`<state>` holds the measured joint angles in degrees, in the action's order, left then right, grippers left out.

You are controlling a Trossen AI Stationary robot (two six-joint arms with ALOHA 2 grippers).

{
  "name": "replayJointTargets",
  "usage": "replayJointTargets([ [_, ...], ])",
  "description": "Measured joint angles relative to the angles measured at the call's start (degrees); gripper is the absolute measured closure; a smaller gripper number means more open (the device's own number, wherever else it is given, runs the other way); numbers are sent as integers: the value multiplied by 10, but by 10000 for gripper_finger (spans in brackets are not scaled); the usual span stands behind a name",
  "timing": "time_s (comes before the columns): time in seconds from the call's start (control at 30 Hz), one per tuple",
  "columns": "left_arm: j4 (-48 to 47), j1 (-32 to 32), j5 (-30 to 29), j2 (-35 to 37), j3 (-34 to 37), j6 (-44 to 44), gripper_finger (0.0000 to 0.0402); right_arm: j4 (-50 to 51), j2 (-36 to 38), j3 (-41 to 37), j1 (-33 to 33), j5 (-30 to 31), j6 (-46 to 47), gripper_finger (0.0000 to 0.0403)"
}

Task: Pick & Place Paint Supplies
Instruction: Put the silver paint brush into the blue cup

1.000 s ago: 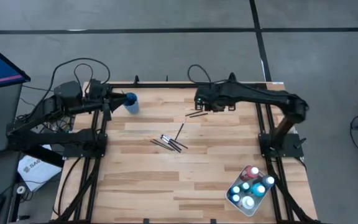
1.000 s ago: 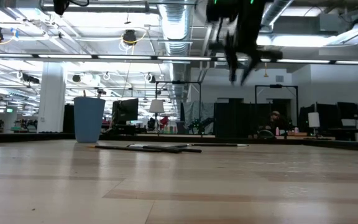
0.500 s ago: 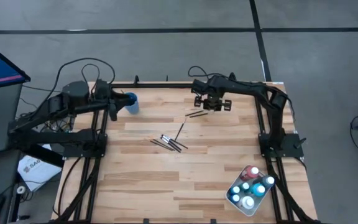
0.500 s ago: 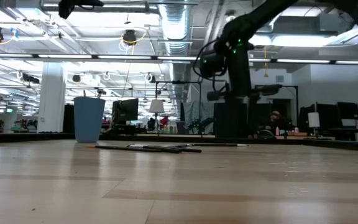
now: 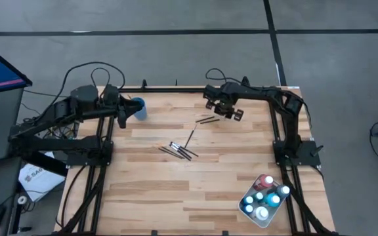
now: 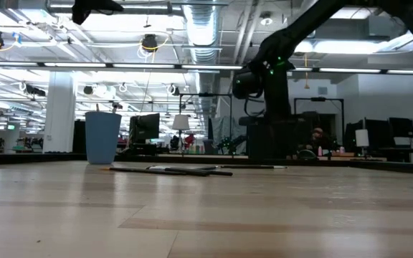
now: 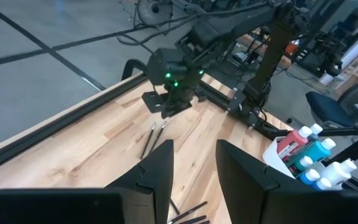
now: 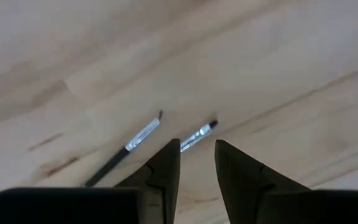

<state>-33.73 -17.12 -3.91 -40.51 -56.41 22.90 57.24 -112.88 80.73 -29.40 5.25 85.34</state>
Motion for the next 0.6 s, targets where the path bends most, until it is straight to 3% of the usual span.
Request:
replayJointTargets([
  [0.3, -2, 0, 2, 0, 0, 0, 288, -135, 2, -63, 20, -3, 63, 310],
  [0.6, -6, 0, 28, 0, 0, 0, 288, -141, 2, -88, 25, -1, 103, 310],
])
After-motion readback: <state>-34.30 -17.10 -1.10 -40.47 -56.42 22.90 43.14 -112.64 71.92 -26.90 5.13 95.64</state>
